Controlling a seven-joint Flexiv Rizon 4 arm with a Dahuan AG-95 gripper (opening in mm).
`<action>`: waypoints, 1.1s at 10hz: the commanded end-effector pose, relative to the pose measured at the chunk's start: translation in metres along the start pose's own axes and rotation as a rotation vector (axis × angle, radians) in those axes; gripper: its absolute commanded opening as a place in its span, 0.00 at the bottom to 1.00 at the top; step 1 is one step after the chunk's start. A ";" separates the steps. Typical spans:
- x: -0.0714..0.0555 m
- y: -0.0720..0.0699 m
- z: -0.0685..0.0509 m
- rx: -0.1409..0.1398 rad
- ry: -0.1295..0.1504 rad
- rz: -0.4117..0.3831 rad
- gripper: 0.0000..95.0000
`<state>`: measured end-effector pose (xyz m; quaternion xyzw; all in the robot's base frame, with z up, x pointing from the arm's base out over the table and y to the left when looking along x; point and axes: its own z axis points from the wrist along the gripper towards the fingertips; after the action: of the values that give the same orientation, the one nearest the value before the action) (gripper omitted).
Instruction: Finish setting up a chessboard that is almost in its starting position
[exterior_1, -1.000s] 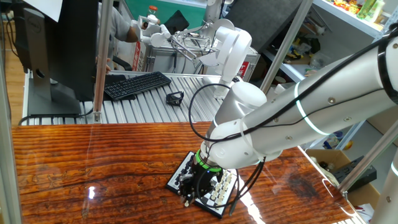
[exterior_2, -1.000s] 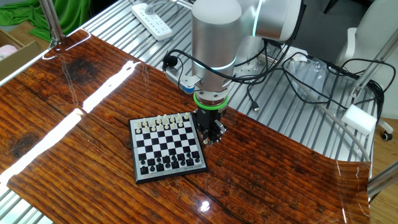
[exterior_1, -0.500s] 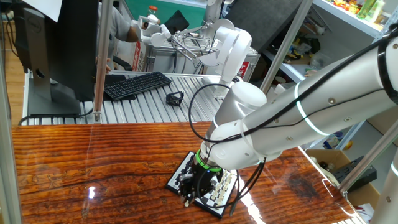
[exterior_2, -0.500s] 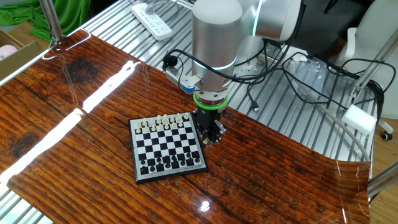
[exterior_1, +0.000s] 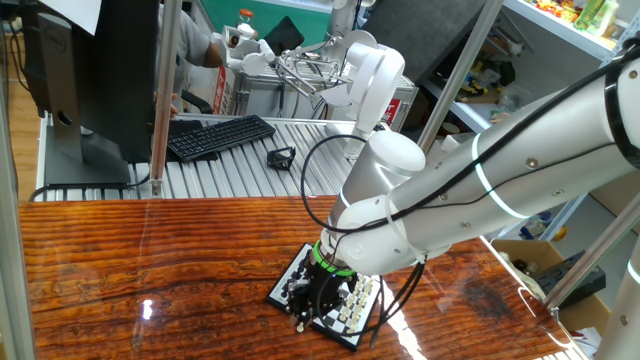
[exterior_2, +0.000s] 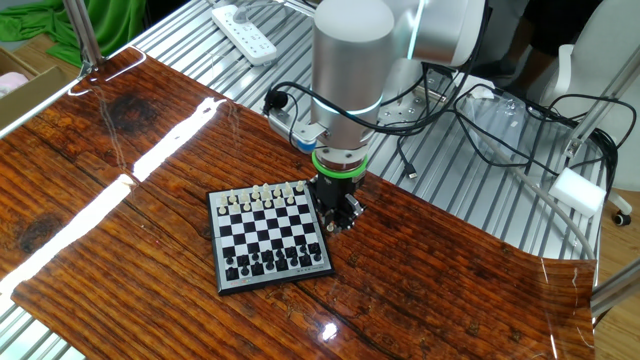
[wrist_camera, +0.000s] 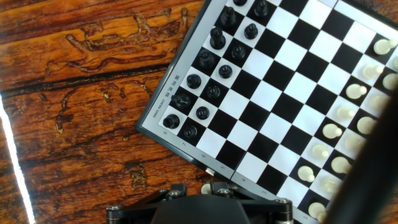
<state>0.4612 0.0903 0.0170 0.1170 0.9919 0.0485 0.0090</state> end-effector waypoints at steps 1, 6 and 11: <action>0.000 0.000 -0.001 0.002 0.001 -0.005 0.20; -0.001 0.000 -0.001 0.002 0.004 -0.015 0.20; -0.002 -0.001 -0.001 0.001 0.004 -0.025 0.20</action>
<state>0.4626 0.0891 0.0176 0.1029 0.9935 0.0476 0.0078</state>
